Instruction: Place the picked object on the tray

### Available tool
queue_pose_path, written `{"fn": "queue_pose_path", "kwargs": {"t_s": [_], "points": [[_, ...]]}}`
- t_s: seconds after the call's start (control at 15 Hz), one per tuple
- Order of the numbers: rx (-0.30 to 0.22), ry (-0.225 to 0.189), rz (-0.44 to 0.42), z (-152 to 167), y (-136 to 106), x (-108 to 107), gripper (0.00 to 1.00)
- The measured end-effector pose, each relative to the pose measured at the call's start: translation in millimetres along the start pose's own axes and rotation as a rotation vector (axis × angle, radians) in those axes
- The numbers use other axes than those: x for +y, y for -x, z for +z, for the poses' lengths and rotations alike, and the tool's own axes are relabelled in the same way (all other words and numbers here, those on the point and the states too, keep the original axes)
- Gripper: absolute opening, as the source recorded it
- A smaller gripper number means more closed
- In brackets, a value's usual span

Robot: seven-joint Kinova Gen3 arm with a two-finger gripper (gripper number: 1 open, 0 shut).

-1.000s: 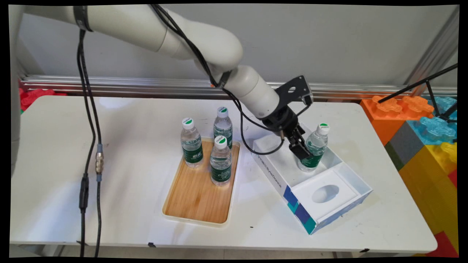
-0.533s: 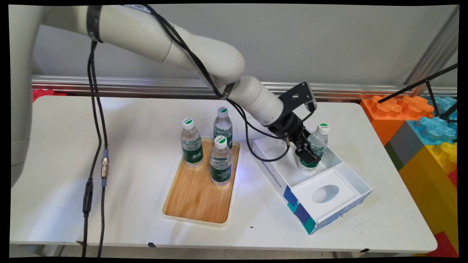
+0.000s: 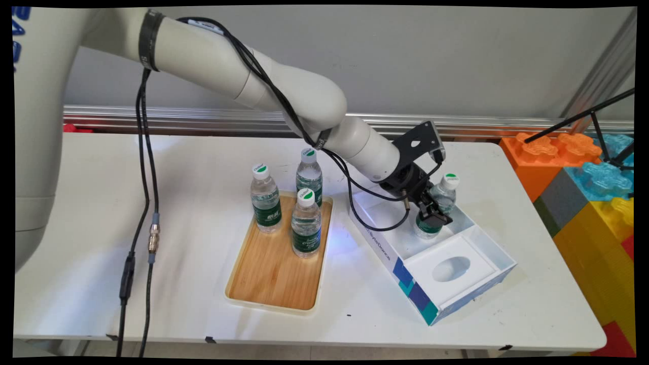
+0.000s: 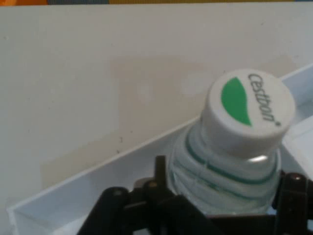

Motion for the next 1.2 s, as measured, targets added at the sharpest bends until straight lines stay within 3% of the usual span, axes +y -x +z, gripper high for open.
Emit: {"fn": "queue_pose_path", "kwargs": {"t_s": [0.33, 0.67, 0.87, 1.2], "points": [[0.002, -0.020, -0.015, -1, -1, 2, 0.00], [0.019, -0.050, -0.074, -22, -20, 3, 0.00], [0.028, -0.071, -0.117, -48, -43, 1, 0.00], [0.027, -0.108, -0.169, -125, -95, 9, 0.00]]}}
